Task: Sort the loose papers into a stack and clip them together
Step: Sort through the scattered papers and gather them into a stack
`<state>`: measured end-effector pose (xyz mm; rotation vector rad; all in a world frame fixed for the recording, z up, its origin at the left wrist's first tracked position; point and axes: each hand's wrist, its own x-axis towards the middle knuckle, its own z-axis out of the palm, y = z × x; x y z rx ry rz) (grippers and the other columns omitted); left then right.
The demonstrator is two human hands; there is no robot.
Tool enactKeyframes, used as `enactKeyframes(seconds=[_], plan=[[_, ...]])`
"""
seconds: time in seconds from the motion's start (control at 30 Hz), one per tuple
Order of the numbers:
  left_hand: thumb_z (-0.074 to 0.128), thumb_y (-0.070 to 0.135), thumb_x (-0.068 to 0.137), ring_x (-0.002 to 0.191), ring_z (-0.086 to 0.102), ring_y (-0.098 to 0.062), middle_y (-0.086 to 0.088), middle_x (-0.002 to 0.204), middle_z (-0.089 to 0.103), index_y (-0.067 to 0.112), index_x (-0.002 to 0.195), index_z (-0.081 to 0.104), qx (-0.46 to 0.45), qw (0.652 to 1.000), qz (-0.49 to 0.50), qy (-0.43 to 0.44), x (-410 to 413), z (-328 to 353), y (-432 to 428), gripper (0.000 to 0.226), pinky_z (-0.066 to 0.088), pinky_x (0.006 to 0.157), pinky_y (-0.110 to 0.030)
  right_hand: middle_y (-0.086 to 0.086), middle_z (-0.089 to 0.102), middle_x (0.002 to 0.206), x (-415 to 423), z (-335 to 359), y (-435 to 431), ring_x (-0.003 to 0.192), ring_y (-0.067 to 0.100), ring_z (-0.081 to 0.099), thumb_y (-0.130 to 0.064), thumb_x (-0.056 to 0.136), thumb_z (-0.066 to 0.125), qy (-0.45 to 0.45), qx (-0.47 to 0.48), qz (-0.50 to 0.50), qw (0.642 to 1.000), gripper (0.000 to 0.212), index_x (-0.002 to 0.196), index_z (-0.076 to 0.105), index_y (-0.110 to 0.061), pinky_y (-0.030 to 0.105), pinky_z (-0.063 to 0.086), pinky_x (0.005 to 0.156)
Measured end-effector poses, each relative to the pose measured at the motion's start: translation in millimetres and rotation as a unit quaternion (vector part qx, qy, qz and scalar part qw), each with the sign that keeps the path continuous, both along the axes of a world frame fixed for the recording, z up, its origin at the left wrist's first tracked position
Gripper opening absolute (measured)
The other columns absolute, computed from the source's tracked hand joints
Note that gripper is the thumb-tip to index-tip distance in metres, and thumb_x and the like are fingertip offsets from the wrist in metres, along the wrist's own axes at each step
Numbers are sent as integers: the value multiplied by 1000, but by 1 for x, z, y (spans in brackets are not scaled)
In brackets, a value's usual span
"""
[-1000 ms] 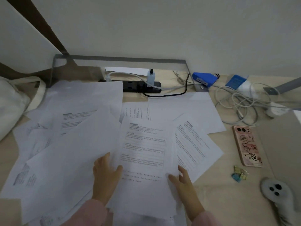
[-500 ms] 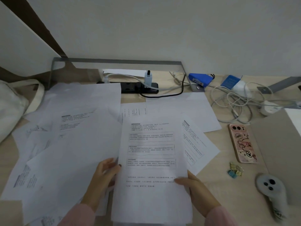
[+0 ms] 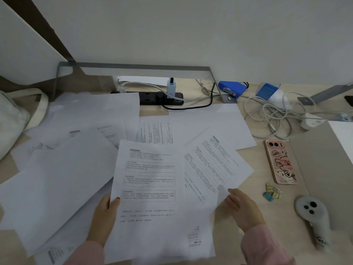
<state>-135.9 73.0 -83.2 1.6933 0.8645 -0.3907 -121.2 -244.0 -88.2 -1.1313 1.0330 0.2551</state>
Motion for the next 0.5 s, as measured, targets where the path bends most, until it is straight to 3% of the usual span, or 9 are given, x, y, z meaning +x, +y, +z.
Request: enactKeyframes(seconds=[0.03, 0.1, 0.13, 0.2, 0.3, 0.4, 0.5], plan=[[45, 19, 95, 88, 60, -26, -9, 100, 64, 17, 101, 57, 5, 1000, 3, 8, -1, -2, 1, 14, 48, 78, -38, 3, 47, 52, 2, 3, 2, 45, 14, 49, -10, 72, 69, -18, 41, -7, 999, 17, 61, 55, -9, 20, 43, 41], [44, 17, 95, 87, 60, -28, -7, 96, 64, 14, 103, 57, 12, 1000, 6, 14, -3, -5, 1, 16, 48, 74, -37, -1, 40, 44, 7, 1, 5, 34, 10, 41, -13, 56, 77, -33, 80, -17, 996, 30, 49, 48, -14, 18, 38, 36], [44, 17, 95, 87, 61, -28, -7, 95, 64, 14, 103, 57, 13, 1000, 5, 13, -3, -6, 1, 16, 48, 73, -37, 0, 44, 45, 10, 1, 8, 35, 11, 43, -13, 55, 77, -28, 73, -5, 997, 26, 53, 51, -13, 18, 39, 37], [44, 16, 95, 87, 61, -28, -7, 95, 64, 14, 104, 56, 13, 1000, 0, 9, -4, -7, 1, 15, 47, 72, -36, 6, 60, 58, 13, -2, 14, 45, 14, 57, -8, 73, 67, -24, 10, 34, 999, 7, 72, 61, -6, 20, 48, 43], [47, 13, 94, 81, 60, -21, -3, 92, 63, 16, 102, 55, 6, 1000, -6, 3, -5, -6, -1, 12, 44, 62, -30, 13, 68, 89, 17, -1, 28, 77, 25, 66, -5, 89, 53, -49, -71, 111, 990, 15, 99, 63, -3, 31, 55, 68], [47, 10, 93, 75, 58, -14, 3, 85, 60, 19, 94, 54, 4, 1000, -12, -6, -6, -3, -1, 11, 41, 56, -27, 6, 67, 94, 20, 6, 33, 82, 22, 62, -5, 92, 46, -81, -161, 152, 972, 20, 106, 61, -8, 30, 52, 68], [46, 9, 93, 75, 57, -13, 1, 86, 61, 16, 100, 53, 16, 1000, -17, -5, -7, -3, 2, 12, 41, 57, -27, 7, 64, 97, 26, 26, 22, 83, 21, 59, -8, 93, 44, -139, -224, 81, 961, 18, 99, 60, -13, 28, 46, 65]])
